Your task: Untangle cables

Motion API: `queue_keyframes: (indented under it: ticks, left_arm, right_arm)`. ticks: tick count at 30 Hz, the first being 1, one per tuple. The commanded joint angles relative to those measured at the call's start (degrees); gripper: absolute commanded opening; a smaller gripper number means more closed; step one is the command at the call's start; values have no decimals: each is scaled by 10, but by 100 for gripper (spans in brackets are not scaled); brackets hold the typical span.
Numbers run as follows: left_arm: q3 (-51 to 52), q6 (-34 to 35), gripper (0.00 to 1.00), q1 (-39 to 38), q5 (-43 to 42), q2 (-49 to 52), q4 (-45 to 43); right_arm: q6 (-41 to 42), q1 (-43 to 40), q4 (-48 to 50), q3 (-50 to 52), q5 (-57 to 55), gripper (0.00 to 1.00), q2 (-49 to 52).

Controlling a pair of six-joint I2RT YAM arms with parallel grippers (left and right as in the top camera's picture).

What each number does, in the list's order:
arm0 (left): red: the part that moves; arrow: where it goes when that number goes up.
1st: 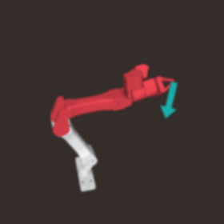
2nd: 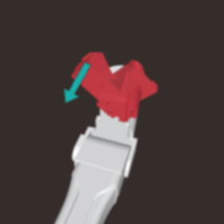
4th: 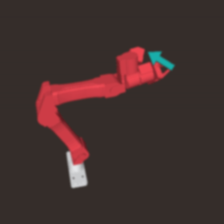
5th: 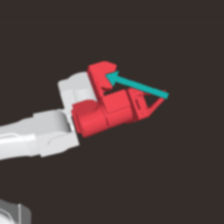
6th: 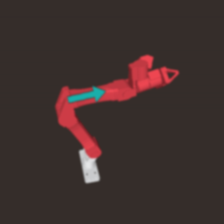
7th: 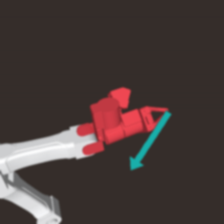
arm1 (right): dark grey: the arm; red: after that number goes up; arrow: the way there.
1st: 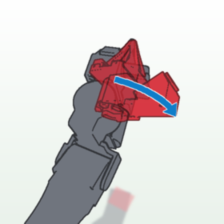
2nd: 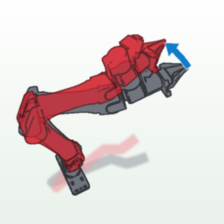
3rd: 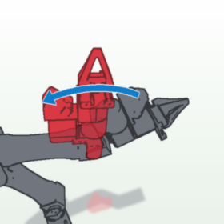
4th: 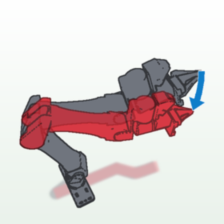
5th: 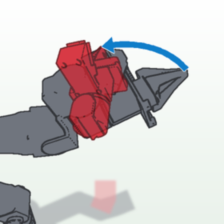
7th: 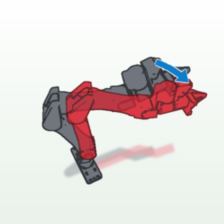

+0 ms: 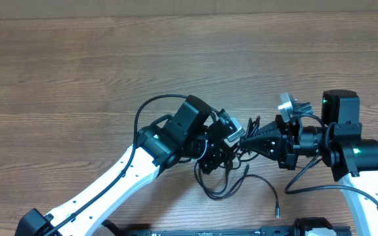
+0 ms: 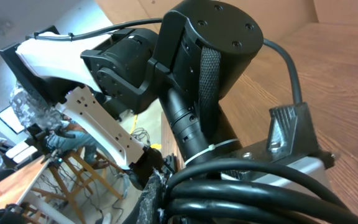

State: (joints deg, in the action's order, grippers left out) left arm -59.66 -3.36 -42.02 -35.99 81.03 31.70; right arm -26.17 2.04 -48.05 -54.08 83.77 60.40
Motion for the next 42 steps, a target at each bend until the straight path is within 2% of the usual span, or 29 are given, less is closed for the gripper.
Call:
queue_keyframes:
  ticks: [1,4,10,20,28,31,36,42]
  left_arm:
    - [-3,-19,4,-4,-44,12,10]
    - [-3,-40,4,-4,-75,12,11]
    - [-3,-54,4,-4,-70,12,11]
    - [-3,-24,4,-3,68,12,57]
    - [-3,-8,4,-3,110,12,80]
    - [-3,0,4,-3,127,12,76]
    - [-3,60,4,-3,187,12,68]
    - [-3,64,4,-3,184,12,61]
  right_arm:
    - [-9,5,12,-3,16,4,-5]
    - [5,5,13,-3,-9,4,-5]
    - [52,5,22,-3,-71,4,-5]
    - [157,5,26,-3,-219,4,-5]
    - [167,5,30,-3,-232,4,-5]
    - [208,5,30,-3,-291,4,-5]
    - [285,5,11,-3,-422,4,-5]
    - [322,5,-24,-3,-530,4,-5]
